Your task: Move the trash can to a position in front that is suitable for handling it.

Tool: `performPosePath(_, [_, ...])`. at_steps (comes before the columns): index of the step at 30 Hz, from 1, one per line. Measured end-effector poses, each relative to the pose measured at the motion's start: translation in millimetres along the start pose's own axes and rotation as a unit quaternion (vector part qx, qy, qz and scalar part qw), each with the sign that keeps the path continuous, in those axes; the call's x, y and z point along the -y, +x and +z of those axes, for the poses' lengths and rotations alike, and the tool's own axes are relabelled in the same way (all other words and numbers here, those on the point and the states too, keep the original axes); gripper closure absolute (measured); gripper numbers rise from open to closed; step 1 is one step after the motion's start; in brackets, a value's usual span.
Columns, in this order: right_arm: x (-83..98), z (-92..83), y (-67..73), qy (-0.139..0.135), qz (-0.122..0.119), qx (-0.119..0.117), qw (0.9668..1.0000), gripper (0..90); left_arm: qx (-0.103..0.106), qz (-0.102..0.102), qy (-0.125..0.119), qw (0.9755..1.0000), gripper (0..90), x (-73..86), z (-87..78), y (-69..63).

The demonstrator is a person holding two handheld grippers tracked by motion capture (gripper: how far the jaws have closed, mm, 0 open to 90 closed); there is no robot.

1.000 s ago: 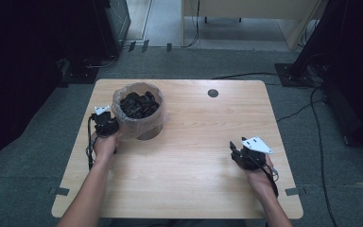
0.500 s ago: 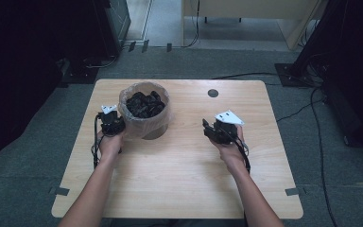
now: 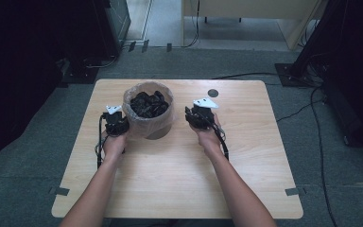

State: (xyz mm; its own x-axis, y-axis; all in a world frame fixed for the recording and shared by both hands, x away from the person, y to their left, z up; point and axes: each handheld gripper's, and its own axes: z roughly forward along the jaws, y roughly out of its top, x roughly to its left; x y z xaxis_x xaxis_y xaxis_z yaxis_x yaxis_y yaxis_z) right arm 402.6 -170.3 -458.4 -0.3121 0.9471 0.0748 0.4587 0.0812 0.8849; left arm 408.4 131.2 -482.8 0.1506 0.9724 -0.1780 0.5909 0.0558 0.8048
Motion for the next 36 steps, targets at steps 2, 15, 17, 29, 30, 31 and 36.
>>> performPosePath(2, [-3.2, 8.5, 5.5, 0.004, 0.004, 0.005, 1.0, 67.5, 0.0, -0.002, 0.0, 1.0, 90.0, 0.1, 0.3, -1.0])
performPosePath(15, [-14.9, 38.3, 23.5, -0.004, 0.07, -0.031, 0.9971, 90.0, 0.01, 0.005, 0.002, 0.9999, 90.0, -0.1, 2.5, -15.7])
performPosePath(17, [-14.2, 37.1, 26.1, -0.009, 0.064, -0.02, 0.9977, 90.0, 0.01, 0.007, 0.0, 0.9999, 90.0, 0.1, 2.2, -16.2])
performPosePath(29, [-2.4, 30.6, 24.7, -0.023, 0.032, -0.018, 0.9991, 90.0, 0.006, 0.024, -0.008, 0.9997, 90.0, 2.5, 1.3, -22.0])
performPosePath(30, [-2.0, 29.7, 24.0, -0.023, 0.031, -0.02, 0.9991, 90.0, 0.007, 0.026, -0.007, 0.9996, 90.0, 2.8, 1.3, -22.4])
performPosePath(31, [-0.5, 27.5, 22.6, -0.019, 0.033, -0.024, 0.999, 90.0, 0.005, 0.028, -0.005, 0.9996, 90.0, 3.6, 0.9, -23.9])
performPosePath(36, [6.1, 17.8, 21.3, -0.018, 0.028, -0.024, 0.9992, 90.0, 0.006, 0.03, -0.003, 0.9995, 90.0, 6.4, -0.3, -28.3])
